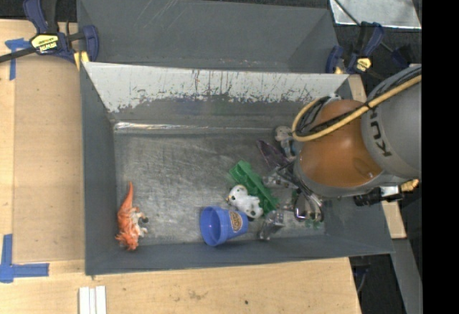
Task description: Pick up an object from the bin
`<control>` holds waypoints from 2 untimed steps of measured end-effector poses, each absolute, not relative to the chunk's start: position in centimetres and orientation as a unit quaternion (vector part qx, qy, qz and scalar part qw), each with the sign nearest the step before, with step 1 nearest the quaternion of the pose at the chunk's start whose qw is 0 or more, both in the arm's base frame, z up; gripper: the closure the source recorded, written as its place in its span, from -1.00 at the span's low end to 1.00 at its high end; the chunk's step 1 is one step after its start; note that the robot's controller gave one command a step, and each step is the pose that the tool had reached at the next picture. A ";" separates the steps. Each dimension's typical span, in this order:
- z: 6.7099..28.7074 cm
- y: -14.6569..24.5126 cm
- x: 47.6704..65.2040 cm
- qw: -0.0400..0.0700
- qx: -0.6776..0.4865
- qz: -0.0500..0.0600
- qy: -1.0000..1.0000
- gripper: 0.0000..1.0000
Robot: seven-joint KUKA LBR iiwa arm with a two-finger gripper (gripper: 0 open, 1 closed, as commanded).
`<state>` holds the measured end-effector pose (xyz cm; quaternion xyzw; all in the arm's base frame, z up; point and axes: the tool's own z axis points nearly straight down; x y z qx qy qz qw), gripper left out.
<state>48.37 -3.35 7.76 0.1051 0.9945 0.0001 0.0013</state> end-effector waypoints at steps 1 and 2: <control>7.5 -2.0 49.0 0.013 0.118 -0.001 0.993 1.00; 7.5 -2.0 49.0 0.013 0.117 -0.001 0.993 1.00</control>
Offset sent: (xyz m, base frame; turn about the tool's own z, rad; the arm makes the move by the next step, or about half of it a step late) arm 0.0000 0.0000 0.0000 0.0000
